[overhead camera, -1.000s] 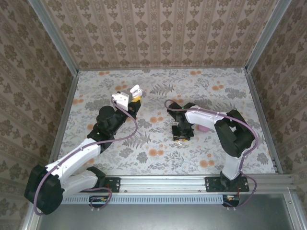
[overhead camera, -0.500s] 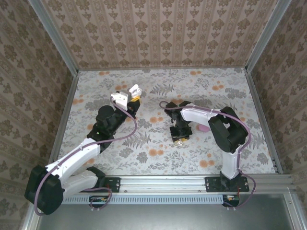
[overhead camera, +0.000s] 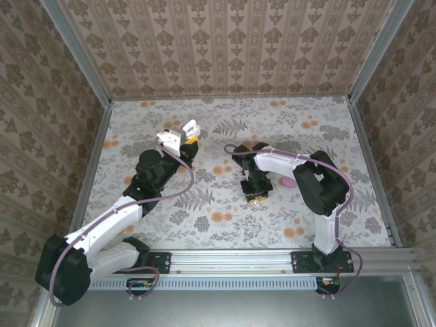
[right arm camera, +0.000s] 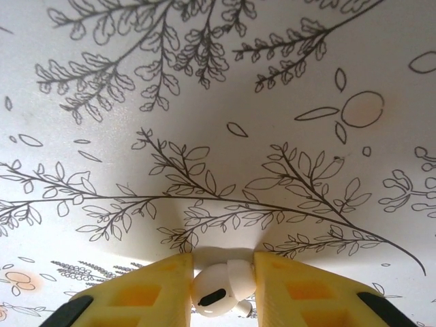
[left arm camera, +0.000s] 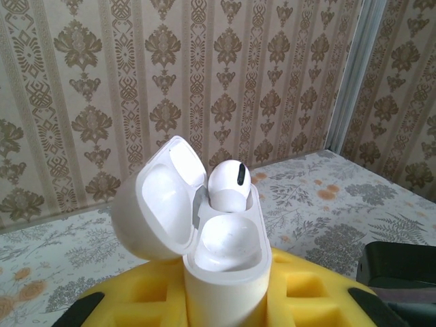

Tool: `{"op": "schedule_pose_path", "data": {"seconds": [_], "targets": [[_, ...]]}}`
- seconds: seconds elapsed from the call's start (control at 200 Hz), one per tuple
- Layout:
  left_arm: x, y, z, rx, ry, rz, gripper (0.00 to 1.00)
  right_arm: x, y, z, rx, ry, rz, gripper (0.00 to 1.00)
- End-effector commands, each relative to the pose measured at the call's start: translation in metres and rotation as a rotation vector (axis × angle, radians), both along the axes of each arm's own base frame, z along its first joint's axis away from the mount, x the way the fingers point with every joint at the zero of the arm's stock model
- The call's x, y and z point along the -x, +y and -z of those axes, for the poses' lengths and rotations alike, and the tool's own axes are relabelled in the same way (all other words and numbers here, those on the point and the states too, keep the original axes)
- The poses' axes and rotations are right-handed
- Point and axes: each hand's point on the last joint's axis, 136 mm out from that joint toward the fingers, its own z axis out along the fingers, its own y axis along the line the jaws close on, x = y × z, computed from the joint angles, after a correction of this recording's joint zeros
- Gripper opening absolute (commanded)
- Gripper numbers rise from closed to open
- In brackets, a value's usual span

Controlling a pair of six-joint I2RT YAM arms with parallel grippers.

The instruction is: Insert the wireless bluetooth earbuds into the charging case

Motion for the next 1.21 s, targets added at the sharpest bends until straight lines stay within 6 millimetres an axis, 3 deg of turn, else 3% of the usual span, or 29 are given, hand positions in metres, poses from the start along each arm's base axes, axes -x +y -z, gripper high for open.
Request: {"op": "schedule_pose_path", "data": {"seconds": [0.0,0.18,0.45,0.635,0.67,0.685,0.745,0.935,1.2], "targets": [[0.000,-0.003,-0.010,0.035,-0.015,0.021,0.24,-0.001,0.001,-0.009,0.003,-0.024,-0.010,0.28],[-0.002,-0.010,-0.007,0.034,0.005,0.048,0.24,-0.017,0.003,-0.057,-0.066,-0.167,0.048,0.28],[-0.007,-0.044,0.002,0.054,0.050,0.140,0.23,-0.060,0.010,-0.193,-0.302,-0.588,0.161,0.29],[-0.004,-0.076,0.005,0.078,0.072,0.215,0.23,-0.080,0.025,-0.260,-0.496,-0.788,0.224,0.29],[-0.003,-0.082,0.003,0.084,0.070,0.228,0.23,-0.085,0.028,-0.266,-0.521,-0.814,0.238,0.30],[-0.002,-0.084,0.004,0.084,0.071,0.234,0.23,-0.083,0.027,-0.280,-0.553,-0.849,0.246,0.30],[-0.001,-0.092,0.004,0.087,0.071,0.251,0.23,-0.086,0.028,-0.299,-0.614,-0.909,0.272,0.30],[0.005,-0.107,0.003,0.094,0.042,0.298,0.23,-0.093,0.037,-0.334,-0.760,-1.009,0.320,0.30],[0.015,-0.121,-0.005,0.097,-0.032,0.366,0.24,-0.099,0.051,-0.337,-0.829,-1.029,0.343,0.30]]}}
